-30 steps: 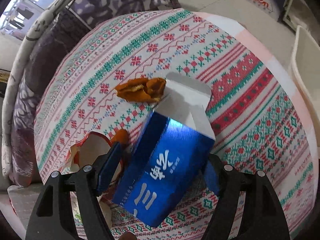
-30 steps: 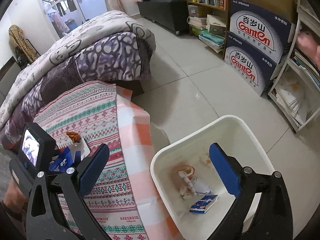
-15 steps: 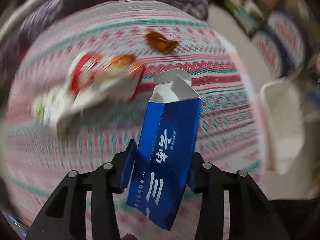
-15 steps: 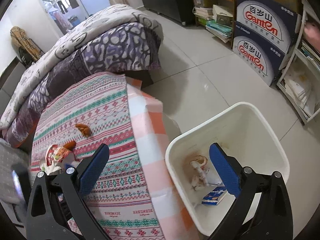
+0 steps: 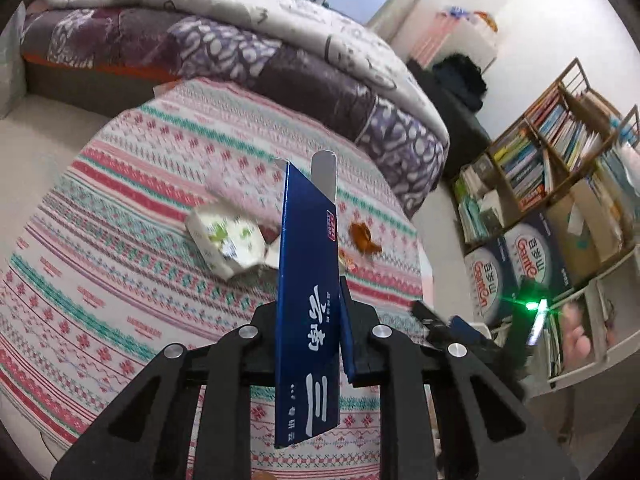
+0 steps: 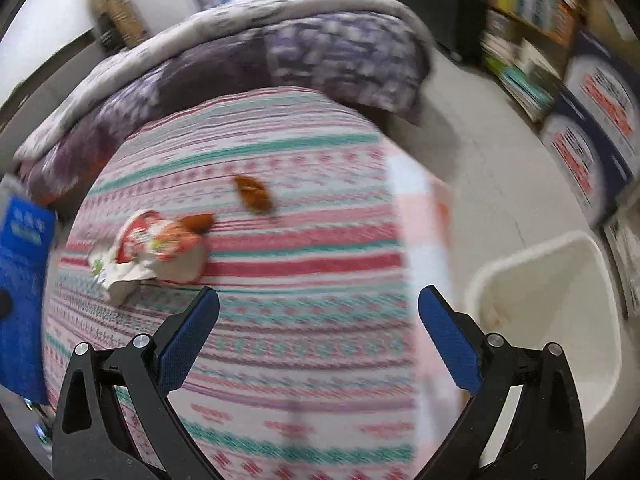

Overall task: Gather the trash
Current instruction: 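Grasp the red-and-white paper cup with right tool while left tool holds the blue box, then carry the red-and-white cup over the bin and open the right tool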

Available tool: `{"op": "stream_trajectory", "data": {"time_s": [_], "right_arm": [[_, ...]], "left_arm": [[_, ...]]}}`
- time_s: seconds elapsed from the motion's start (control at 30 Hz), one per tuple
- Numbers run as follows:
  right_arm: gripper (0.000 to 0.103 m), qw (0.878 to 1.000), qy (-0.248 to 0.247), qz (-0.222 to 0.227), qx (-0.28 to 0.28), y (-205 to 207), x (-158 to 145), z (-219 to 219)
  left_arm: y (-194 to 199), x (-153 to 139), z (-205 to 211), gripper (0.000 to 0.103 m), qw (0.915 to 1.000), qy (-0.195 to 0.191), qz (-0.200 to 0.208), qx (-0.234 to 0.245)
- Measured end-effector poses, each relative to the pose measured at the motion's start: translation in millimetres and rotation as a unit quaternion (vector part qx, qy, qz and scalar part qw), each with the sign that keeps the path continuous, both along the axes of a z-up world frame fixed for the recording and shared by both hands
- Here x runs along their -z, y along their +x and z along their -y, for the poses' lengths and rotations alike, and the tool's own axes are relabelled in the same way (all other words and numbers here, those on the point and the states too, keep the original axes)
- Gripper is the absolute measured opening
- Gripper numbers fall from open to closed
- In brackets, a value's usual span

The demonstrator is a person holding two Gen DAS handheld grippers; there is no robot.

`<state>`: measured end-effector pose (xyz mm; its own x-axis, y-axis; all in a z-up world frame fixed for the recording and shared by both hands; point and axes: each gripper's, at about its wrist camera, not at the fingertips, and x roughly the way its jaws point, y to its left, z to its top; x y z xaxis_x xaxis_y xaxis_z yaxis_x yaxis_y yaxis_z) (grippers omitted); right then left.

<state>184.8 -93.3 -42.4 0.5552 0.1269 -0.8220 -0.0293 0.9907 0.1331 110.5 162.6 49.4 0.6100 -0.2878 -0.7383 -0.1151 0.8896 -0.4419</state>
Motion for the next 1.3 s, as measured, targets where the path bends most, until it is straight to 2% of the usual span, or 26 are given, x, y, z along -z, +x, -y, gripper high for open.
{"op": "stream_trajectory", "data": {"time_s": [0.1,0.23,0.4,0.43,0.5,0.57,0.6,0.63,0.77,1.03,1.17,1.3], "right_arm": [[0.096,0.997,-0.033,0.036,-0.058,5,-1,-40],[0.096,0.981,-0.112,0.065,-0.142,9,5,-97],[0.095,0.971,-0.156,0.062,-0.172,29,17,-132],[0.090,0.970,-0.158,0.057,-0.178,34,20,-136],[0.042,0.970,-0.148,0.035,-0.191,40,25,-140],[0.021,0.976,-0.118,0.031,-0.180,40,20,-135],[0.016,0.980,-0.087,0.025,-0.175,39,16,-130],[0.016,0.985,-0.055,0.021,-0.162,38,11,-123],[0.015,0.990,-0.006,0.035,-0.135,28,-7,-107],[0.015,0.994,0.031,0.080,-0.074,-1,-50,-71],[0.015,0.993,0.041,0.100,-0.040,-19,-68,-49],[0.015,0.992,0.041,0.122,-0.019,-36,-82,-27]], "left_arm": [[1,-13,-10,0.020,0.9995,0.023,0.020,-0.008],[-2,-25,-29,0.020,0.9973,0.046,0.044,-0.036],[-2,-25,-42,0.020,0.9963,0.054,0.044,-0.050],[-2,-26,-42,0.020,0.9961,0.057,0.045,-0.049],[-4,-27,-42,0.020,0.9956,0.066,0.047,-0.047],[-4,-24,-41,0.020,0.9951,0.074,0.045,-0.046],[-4,-22,-41,0.020,0.9950,0.077,0.043,-0.046],[-3,-21,-41,0.020,0.9949,0.079,0.042,-0.047],[-4,-22,-39,0.020,0.9937,0.085,0.050,-0.053],[-12,-31,-17,0.020,0.9866,0.121,0.091,-0.060],[-15,-33,1,0.020,0.9802,0.154,0.111,-0.058],[-19,-34,21,0.020,0.9761,0.166,0.129,-0.055]]}}
